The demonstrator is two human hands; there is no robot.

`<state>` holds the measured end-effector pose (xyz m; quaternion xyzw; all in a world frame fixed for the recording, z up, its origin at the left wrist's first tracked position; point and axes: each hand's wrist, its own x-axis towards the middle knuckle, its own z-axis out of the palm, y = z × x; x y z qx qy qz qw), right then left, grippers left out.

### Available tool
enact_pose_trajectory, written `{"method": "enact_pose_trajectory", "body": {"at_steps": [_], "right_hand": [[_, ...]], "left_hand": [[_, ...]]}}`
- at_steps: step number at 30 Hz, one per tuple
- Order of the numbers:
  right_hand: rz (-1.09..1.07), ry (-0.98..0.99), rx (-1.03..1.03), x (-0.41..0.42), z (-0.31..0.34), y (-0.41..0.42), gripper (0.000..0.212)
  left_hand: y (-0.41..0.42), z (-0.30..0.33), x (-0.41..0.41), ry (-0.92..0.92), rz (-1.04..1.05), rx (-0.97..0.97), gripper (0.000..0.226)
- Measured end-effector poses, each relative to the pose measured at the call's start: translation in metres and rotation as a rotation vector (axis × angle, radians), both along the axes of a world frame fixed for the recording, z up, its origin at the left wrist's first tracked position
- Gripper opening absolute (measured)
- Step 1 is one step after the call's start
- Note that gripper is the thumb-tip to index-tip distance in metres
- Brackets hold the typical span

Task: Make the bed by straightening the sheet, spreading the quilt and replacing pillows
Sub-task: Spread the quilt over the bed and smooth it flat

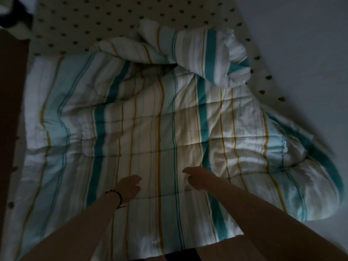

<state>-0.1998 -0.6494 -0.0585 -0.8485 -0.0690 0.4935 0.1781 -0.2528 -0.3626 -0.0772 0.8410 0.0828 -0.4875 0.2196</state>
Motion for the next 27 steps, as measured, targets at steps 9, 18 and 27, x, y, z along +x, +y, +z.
{"method": "enact_pose_trajectory", "body": {"at_steps": [9, 18, 27], "right_hand": [[-0.063, -0.184, 0.093, 0.025, 0.051, 0.049, 0.046], [-0.235, -0.31, 0.185, 0.03, 0.073, 0.092, 0.047], [-0.474, -0.317, 0.205, 0.077, 0.05, 0.042, 0.046]], "left_hand": [[0.022, 0.07, 0.048, -0.336, 0.279, -0.11, 0.038], [0.046, 0.104, 0.054, -0.594, 0.125, -0.205, 0.046], [0.016, 0.104, 0.139, -0.55, -0.012, -0.169, 0.047]]}}
